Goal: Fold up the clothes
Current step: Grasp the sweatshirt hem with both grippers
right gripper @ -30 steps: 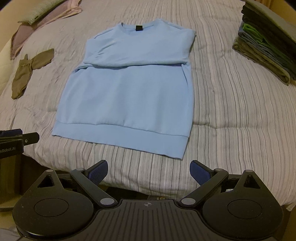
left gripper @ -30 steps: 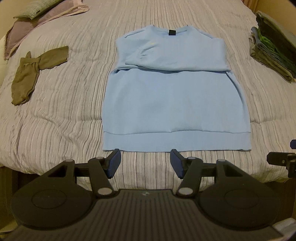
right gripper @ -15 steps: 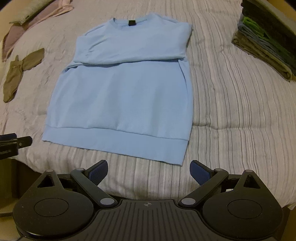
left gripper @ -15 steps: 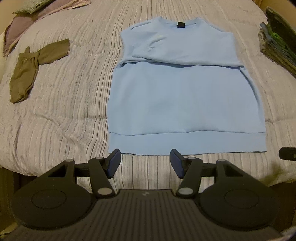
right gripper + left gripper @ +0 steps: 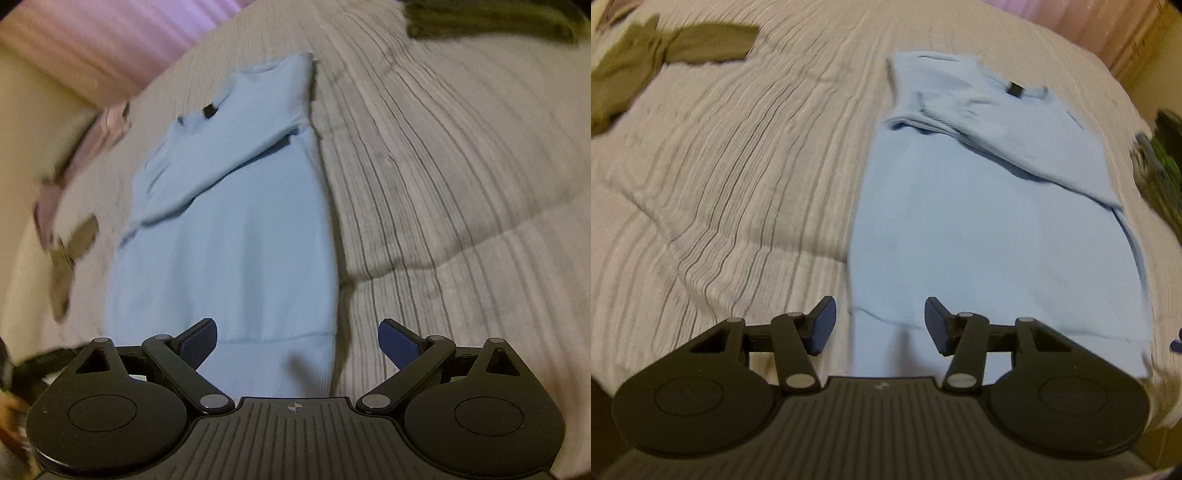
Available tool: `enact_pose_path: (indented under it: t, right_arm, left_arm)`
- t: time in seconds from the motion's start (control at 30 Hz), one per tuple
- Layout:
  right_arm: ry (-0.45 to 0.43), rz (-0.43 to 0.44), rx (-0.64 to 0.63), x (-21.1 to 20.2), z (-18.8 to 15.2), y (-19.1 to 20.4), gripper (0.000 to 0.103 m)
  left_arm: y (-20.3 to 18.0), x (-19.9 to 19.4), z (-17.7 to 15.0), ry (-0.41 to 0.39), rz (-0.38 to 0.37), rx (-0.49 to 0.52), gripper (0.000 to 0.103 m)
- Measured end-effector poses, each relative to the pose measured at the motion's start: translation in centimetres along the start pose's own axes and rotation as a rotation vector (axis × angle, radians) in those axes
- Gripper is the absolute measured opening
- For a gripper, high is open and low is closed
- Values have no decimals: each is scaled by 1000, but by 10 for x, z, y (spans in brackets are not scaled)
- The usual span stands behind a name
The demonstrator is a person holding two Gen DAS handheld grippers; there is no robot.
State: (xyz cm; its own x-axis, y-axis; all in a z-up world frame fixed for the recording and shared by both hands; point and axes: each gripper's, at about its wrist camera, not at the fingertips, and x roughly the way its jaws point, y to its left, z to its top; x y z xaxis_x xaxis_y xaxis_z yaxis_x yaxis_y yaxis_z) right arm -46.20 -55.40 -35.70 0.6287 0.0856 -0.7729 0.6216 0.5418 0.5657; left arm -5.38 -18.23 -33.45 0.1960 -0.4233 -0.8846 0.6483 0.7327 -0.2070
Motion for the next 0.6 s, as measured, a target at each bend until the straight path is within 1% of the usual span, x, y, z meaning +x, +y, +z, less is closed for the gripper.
enact_pose_path:
  t: [0.07, 0.13, 0.23, 0.3, 0.4, 0.43, 0.47, 0.5, 0.53, 0.6]
  right_arm:
    - [-7, 55, 42, 11, 1, -11, 97]
    - [9, 96, 76, 24, 3, -22, 97]
    - [43, 155, 142, 44, 4, -40, 62]
    - [49, 220, 191, 52, 4, -51, 62]
    - [68, 272, 219, 58, 4, -55, 61]
    - [84, 277, 217, 59, 4, -54, 43]
    - [96, 271, 220, 60, 3, -53, 14]
    - [100, 263, 227, 58, 2, -53, 14]
    - [96, 263, 236, 56, 3, -53, 14]
    - [73, 282, 233, 44, 7, -47, 12]
  left_arm:
    - [15, 14, 3, 1, -43, -40, 45]
    - [27, 26, 5, 10, -97, -80, 43]
    - [41, 44, 3, 52, -169, -139, 42]
    - [46, 50, 1, 67, -210, -168, 42]
    - [52, 57, -2, 87, -280, -208, 42]
    - [53, 59, -4, 93, -303, -221, 39]
    - [54, 61, -5, 101, -324, -232, 22]
    - [55, 63, -5, 112, -341, -240, 10]
    - [55, 64, -6, 122, -358, -247, 6]
    - [56, 59, -6, 108, -375, -245, 5]
